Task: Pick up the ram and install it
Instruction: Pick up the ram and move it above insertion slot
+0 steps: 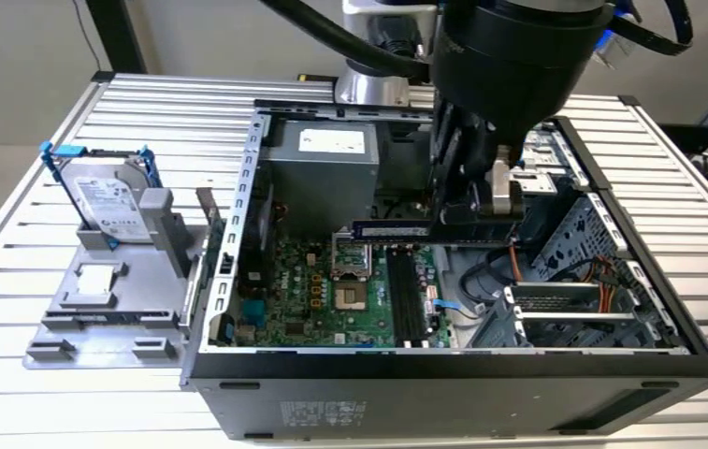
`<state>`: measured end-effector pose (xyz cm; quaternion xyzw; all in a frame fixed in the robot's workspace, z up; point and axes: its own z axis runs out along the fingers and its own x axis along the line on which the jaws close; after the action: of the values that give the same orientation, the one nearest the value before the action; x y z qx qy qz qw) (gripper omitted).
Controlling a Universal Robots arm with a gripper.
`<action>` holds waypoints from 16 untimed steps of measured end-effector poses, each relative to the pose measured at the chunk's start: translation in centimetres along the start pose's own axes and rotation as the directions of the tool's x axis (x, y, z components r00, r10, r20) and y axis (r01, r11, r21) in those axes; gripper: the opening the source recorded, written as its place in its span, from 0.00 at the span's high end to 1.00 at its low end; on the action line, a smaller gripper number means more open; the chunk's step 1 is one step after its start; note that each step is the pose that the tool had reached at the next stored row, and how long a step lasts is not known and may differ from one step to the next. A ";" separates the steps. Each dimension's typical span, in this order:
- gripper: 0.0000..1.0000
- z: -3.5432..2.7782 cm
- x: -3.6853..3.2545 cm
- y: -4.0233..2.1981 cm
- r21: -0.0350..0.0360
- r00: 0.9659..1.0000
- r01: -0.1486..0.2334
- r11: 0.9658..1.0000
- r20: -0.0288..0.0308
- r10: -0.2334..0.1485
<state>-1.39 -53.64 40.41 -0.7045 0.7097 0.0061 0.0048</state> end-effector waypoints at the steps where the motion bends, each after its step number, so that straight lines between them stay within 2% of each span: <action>1: 1.00 0.00 -0.01 -0.30 -0.002 1.000 0.000 1.000 0.000 0.000; 6: 1.00 -0.01 -0.05 -1.50 -0.010 1.000 -0.001 1.000 -0.002 0.001; 12: 1.00 0.00 -0.10 -1.58 -0.011 1.000 -0.001 1.000 -0.002 0.001; 16: 1.00 0.02 -1.23 -1.58 -0.011 1.000 -0.001 1.000 -0.002 0.001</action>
<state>0.21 -52.42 40.41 -0.7042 0.7099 0.0093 0.0004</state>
